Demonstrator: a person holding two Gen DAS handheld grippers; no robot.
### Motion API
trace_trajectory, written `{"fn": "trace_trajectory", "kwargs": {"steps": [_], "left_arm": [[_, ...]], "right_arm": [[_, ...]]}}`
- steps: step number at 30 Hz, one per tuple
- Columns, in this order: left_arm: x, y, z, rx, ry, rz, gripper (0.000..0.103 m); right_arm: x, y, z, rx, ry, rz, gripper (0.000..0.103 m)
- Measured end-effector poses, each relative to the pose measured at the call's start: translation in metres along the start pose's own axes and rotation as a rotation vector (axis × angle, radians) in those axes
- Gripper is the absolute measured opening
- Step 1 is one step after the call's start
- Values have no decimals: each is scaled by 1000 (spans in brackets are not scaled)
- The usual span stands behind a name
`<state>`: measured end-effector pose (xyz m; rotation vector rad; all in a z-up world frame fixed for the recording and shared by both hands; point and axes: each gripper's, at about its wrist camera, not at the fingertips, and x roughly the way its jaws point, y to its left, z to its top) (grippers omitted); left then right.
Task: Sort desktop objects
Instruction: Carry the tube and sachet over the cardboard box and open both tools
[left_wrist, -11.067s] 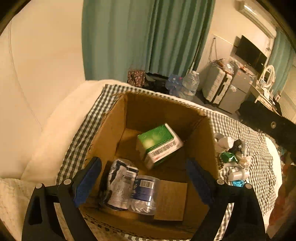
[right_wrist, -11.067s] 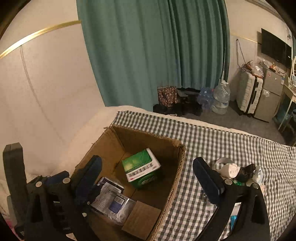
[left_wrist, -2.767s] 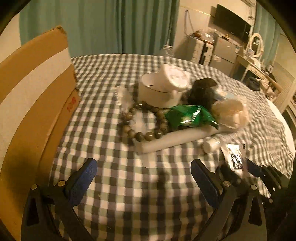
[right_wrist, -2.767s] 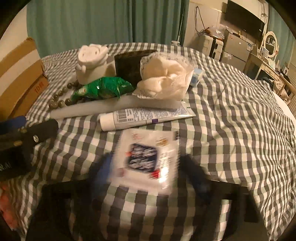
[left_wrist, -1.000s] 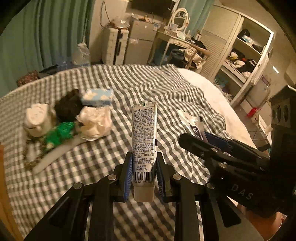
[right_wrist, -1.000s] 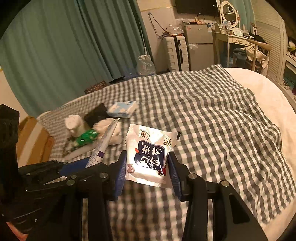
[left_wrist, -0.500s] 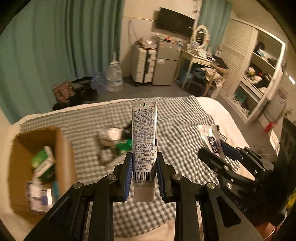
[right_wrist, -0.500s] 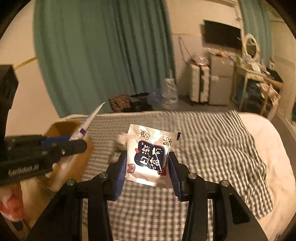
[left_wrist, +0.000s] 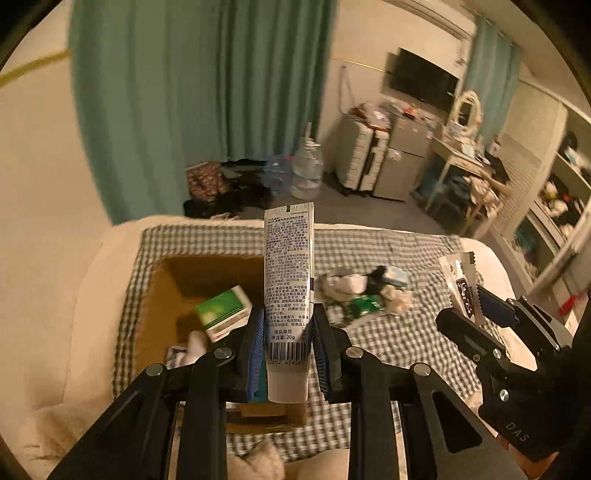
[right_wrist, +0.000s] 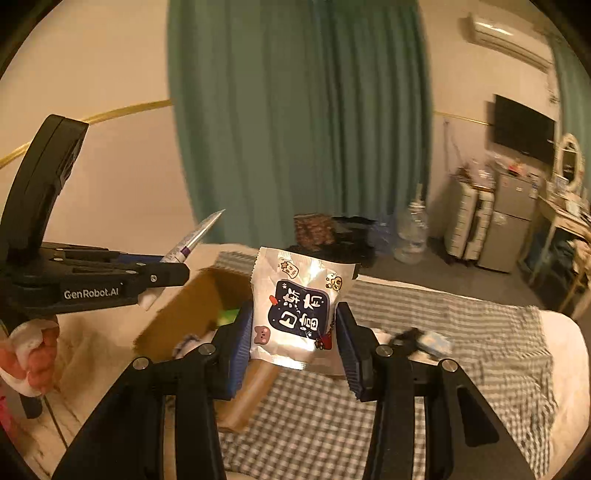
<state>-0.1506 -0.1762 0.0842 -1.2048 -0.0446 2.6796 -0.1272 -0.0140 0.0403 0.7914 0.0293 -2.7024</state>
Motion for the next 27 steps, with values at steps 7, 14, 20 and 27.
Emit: {"fn": "trace_trajectory", "kwargs": {"steps": [7,14,20,27], "left_arm": [[48,70,-27,-84,77,40,24],[103,108,-57,-107,154,15,24],[137,109,-70,-92,218,16,60],[130,104,-72,-115,177,63,88]], "right_arm": [[74,66,-5,-56,103,98,42],[154,73,-22,-15,231,135,42],[195,61,-15,95,240,159,78],[164,44,-1,120,78,95,87]]}}
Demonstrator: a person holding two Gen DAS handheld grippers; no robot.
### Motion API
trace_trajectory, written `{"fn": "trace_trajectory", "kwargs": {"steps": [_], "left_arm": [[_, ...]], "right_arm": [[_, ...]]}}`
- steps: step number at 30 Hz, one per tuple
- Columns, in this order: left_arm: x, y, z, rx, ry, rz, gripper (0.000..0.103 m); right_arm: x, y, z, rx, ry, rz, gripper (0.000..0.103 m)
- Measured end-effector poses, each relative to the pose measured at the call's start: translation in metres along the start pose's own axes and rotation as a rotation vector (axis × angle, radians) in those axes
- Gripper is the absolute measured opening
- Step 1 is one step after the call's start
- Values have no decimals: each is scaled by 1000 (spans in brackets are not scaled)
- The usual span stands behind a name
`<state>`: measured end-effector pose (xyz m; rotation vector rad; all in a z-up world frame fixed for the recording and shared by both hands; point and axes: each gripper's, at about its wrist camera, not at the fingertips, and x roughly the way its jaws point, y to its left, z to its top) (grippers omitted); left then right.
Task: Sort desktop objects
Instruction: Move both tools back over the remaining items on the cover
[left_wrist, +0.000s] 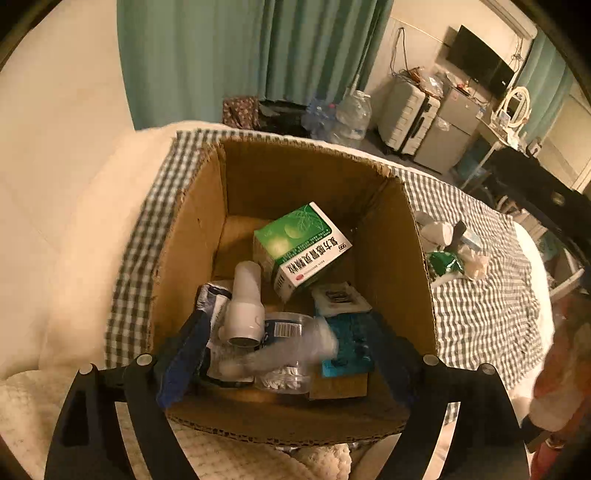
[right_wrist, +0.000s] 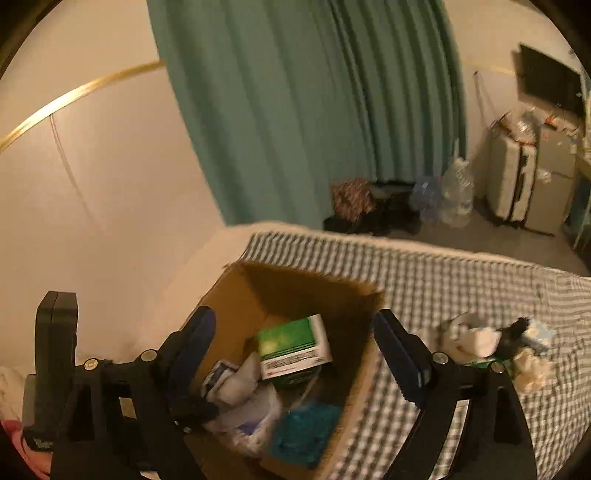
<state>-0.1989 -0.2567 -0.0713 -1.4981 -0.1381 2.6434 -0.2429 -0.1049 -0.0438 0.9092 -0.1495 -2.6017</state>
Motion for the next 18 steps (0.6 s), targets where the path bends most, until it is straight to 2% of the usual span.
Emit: {"fn": "trace_trajectory", "kwargs": {"steps": [3,6,7,11,14,18], "left_arm": [[-19,-21,-3,48,-73,29,90],[-38,-54,-6,84,-122,5,96],[-42,-65,-7,87,-127,-13,99],[-48,-132,-18,150,-114,-79,101],[-32,-188,-32,184,-113,-133,102],[18,-238,-46,163,-83,-94,103]], "right_arm": [[-36,-24,-7,14,-84,-51,87],[-73,-52,-14,10,-135,-122,87],[-88,-67,-20,4,-141,-163,87],[-131,-111,-52,14,-135,-292,88],[-155,-151,-86,60,-121,-348,89],[-161,-204,-118,142,-93,-417,89]]}}
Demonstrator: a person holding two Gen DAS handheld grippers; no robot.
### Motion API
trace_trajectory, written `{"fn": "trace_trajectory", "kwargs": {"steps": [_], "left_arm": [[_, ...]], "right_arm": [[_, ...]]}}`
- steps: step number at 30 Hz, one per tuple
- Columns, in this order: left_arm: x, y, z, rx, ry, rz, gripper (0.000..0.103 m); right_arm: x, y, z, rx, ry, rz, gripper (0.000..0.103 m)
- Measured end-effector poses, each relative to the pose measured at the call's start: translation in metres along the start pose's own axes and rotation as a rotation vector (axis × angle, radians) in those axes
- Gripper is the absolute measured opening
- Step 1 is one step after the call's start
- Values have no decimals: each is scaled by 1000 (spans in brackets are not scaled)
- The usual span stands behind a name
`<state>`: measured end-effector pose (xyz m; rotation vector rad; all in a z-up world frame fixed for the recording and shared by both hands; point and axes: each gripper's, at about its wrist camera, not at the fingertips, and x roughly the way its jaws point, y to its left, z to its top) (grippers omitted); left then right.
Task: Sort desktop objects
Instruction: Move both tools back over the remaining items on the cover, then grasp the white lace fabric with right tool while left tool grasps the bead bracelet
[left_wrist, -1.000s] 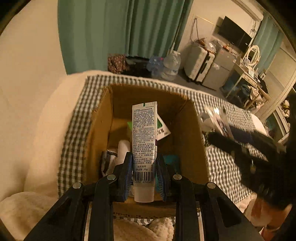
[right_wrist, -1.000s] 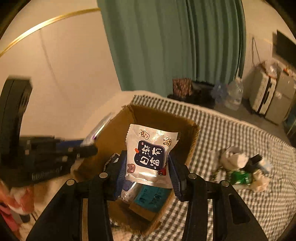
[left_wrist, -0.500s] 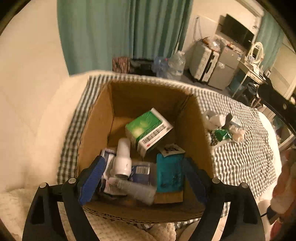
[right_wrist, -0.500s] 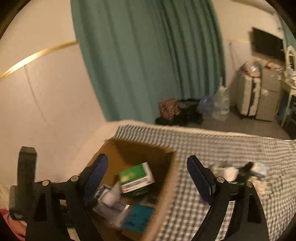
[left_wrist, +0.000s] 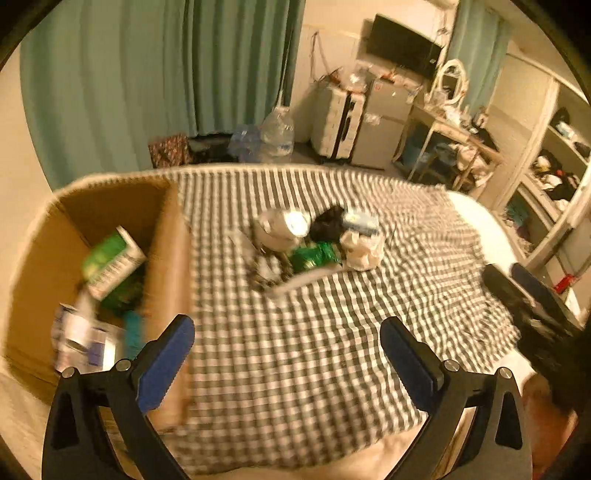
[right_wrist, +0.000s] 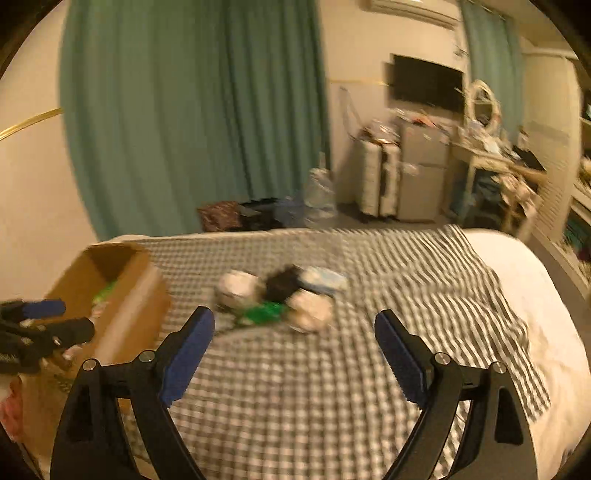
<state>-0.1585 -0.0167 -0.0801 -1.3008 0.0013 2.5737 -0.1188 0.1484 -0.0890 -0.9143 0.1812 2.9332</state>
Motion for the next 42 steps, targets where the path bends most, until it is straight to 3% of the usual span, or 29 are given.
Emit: {"fn": "trace_trajectory", "kwargs": {"steps": [3,8,13,17,20,22,24,26,29,32,37,38,42], "left_arm": [[55,-18,-10,-33,54,26,103],[125,-29,-11,-94,68,29,103],[165,-18,-6,-143,-48,99,103],[175,2,-23,-196,-124,179,103],[179,15,-18,-268,-133,110,103],[182,16,-15,-250,-154,135,103],[184,18,-14,-215,-160,204,103],[187,21,-14,-206,-152,225,103],[196,26,-10,-191,-120,195,103],[212,26,-7,-129,-38,196,103],[213,45,-7,-172,-22,124,102],[211,48,-5,-177,-13,108,100],[204,51,3,-136,20,97,58]], "right_arm": [[11,-25,-10,37,8,1,89],[61,-41,-13,36,54,15,89],[136,-37,-16,-43,101,32,89],[190,-36,-20,-38,141,59,87],[224,-36,-23,-22,177,96,70],[244,-35,-27,-28,226,120,34],[252,-38,-31,-11,261,156,19],[244,-44,-33,-2,222,157,15],[232,-54,-32,-11,210,133,15],[218,-73,-29,80,214,149,15],[203,-86,-31,115,213,137,16],[200,-89,-31,118,212,132,16],[195,-99,-26,134,207,117,17]]}}
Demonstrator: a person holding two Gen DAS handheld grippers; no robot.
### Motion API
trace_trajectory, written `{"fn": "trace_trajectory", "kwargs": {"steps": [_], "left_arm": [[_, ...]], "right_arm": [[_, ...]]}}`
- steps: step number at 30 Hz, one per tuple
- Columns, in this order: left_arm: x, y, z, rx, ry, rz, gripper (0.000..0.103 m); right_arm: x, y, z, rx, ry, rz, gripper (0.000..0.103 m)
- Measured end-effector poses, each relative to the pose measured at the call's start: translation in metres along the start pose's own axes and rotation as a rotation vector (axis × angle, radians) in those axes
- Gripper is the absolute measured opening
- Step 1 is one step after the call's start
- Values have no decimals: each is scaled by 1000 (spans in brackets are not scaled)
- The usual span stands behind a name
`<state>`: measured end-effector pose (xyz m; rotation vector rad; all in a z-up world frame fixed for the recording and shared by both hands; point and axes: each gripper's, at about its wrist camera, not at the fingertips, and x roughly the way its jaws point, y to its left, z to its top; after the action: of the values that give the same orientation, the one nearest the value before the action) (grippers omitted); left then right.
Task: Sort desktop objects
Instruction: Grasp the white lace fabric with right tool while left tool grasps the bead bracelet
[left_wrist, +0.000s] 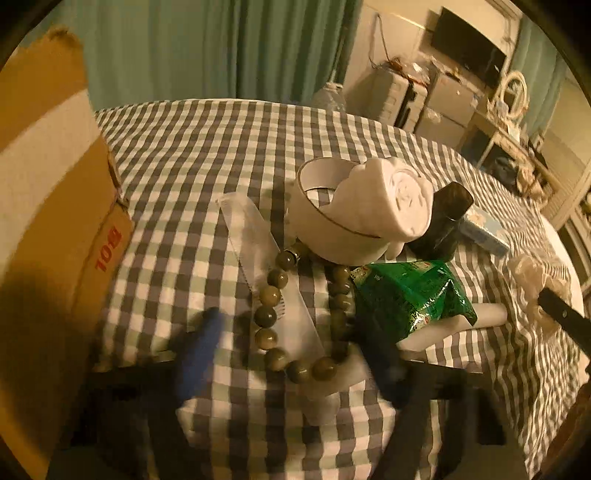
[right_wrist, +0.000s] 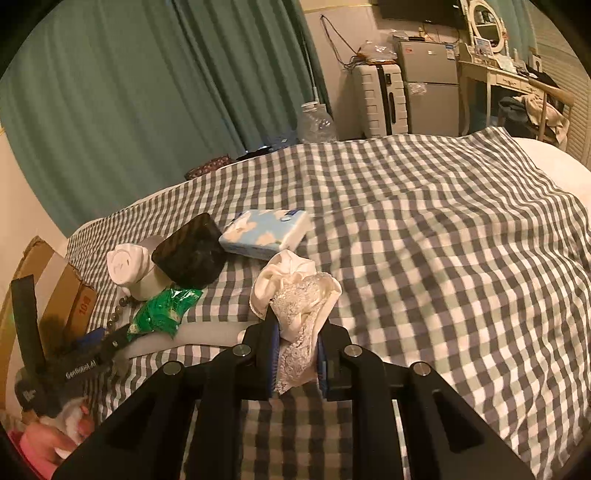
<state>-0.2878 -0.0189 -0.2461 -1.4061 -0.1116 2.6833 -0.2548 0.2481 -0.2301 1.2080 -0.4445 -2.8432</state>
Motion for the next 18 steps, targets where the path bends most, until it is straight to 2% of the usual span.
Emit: {"fn": "trace_trajectory", "kwargs": {"steps": [1,4,5,7,12,14,15,18], "left_arm": [[-3,-1,1,13,7,-6,46],[-11,0,4,30,17,-17,25],[-14,1,4,31,19,-31,21],[-21,2,7,20,18,-38,3],[-21,0,13,2,81,-72,1],[-19,-1,12,17,110,-44,1],[-19,0,13,25,104,-17,4],[-18,2,18,29,105,-13,16]], "right_arm": [[1,-6,2,11,-1,7,17],[3,-7,3,16,-1,15,17],[4,-4,2,16,2,21,17],[4,-1,2,9,0,26,17],[-3,6,4,-19,-14,36,17],[-8,5,5,-19,-25,37,17],[-8,5,5,-19,-25,37,17],[-14,2,7,-11,-35,41,17]]}}
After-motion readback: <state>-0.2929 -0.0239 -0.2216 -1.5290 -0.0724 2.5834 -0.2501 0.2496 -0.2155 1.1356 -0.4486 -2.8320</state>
